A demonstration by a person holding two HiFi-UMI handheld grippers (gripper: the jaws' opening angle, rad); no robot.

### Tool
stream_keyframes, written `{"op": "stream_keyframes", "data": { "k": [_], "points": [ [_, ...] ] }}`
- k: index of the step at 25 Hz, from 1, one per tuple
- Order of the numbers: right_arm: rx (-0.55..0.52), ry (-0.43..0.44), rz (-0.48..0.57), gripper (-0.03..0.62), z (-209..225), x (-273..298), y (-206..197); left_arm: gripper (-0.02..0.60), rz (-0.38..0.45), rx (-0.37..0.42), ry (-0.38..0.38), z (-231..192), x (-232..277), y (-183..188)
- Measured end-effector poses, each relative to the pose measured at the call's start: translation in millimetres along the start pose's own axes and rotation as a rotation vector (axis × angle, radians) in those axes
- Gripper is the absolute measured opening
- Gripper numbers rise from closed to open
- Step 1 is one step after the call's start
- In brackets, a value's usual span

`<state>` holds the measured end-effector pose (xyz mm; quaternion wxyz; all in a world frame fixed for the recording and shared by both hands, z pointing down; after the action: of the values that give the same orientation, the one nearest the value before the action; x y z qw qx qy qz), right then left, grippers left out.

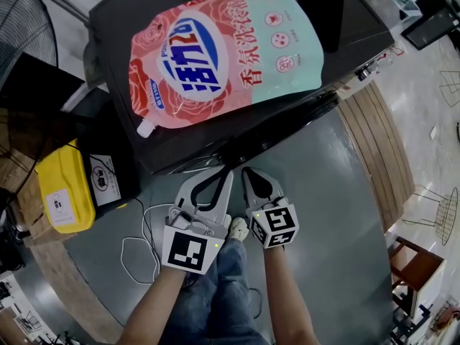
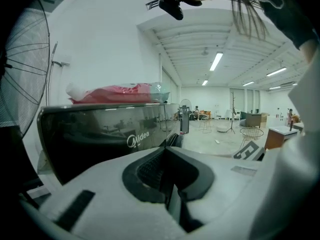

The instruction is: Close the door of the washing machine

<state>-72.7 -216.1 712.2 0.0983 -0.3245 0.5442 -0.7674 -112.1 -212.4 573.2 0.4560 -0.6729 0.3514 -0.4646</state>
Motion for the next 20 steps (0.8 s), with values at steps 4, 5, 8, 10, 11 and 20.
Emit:
{"op": "stream_keyframes", "data": {
  "k": [4,5,8,10,11,20],
  "points": [
    [-0.027,-0.084,0.045,0.012,19,-33,34,0.008,0.035,0.033,-0.029,12,0,28],
    [-0.033,-0.109,0.058,0.012,26,-43,45,0.008,0.045,0.041,-0.037,16,0,37],
    [-0.070,-0.188,0.103,0.012,47,-75,84,0.008,0.089,0.048,-0.061,28,1,71],
    [-0.106,-0.243,0.143,0.012,62,-96,117,0.008,0.126,0.066,-0.083,35,3,97],
    [-0.123,-0.270,0.167,0.012,69,-107,134,0.008,0.146,0.075,-0.094,39,4,110],
    [-0.289,-0.451,0.394,0.012,85,-216,296,0.008,0.338,0.160,-0.173,88,-12,243]
  ]
}}
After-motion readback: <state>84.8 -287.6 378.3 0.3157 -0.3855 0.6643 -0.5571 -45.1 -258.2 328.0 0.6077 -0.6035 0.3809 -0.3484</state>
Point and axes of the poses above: the fingertips, and each gripper's own axes: x forward along the fingers, z to its right, y out of its top, the point moved 1 cm from there along -x, backward along the fingers, and after that the axes turned 11 degrees about -x, right-handed, at the moved point
